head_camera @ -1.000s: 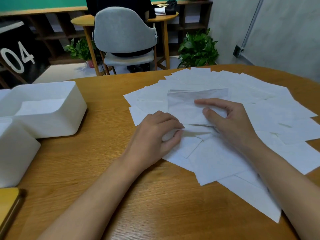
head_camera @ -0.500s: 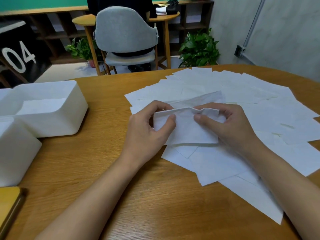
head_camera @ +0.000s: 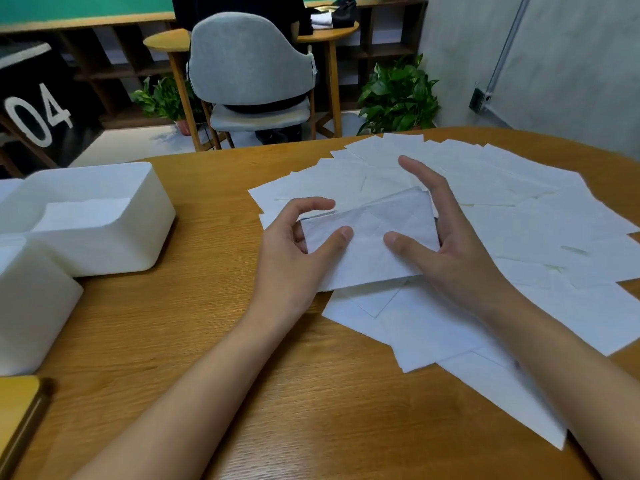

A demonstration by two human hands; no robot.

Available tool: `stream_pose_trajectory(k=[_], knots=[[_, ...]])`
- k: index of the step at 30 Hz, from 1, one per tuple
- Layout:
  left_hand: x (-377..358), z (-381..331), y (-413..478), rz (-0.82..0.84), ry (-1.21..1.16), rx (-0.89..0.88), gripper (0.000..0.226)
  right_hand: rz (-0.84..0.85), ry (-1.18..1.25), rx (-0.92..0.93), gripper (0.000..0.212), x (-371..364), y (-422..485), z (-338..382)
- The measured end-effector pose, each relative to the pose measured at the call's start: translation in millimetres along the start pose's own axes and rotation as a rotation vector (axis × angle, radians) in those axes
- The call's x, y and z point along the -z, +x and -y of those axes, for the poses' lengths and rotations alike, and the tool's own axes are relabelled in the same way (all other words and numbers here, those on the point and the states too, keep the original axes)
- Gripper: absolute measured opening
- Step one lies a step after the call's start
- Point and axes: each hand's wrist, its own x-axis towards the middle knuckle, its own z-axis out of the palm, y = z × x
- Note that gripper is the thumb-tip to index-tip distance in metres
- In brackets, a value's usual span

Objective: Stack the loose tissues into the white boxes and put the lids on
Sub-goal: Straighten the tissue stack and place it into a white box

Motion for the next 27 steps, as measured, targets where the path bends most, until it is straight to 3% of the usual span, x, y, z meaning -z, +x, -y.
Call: stream_pose_trajectory(k=[4, 9, 13, 17, 20, 23, 27], knots=[[3.6, 5.6, 3.6, -0.058, 0.197, -0.019, 0.038, -0.024, 0.101, 0.018, 0.063, 3.4, 1.0, -2.2], [2.6, -4.9, 0.9, 0.096, -0.149, 0.150, 0.041, -0.016, 0.159, 0.015, 0.037, 8.1, 1.3, -1.7], [1.5, 2.0, -0.1, 0.031, 0.003, 0.012, 0.041, 0.055, 0.047, -0.068, 0.026, 10.3, 1.2, -5.9], [3.4, 7.2, -1.5, 0.008, 0.383, -0.263, 0.053, -0.122, 0.041, -0.115, 0.031, 13.9, 3.7, -10.0], [7.5, 9.3, -0.8, 0.249, 0.495, -0.395, 0.042, -0.201, 0.054, -0.157, 0.032, 17.6, 5.8, -15.0], [8.1, 14.8, -3.5, 0.507, 0.594, -0.408, 0.044, -0.211, 0.020, -0.160, 0.033, 17.1, 5.8, -17.5], [6.6, 20.7, -3.2, 0.526, 0.624, -0.412, 0.031, -0.201, 0.017, -0.155, 0.033, 16.7, 5.5, -15.7]])
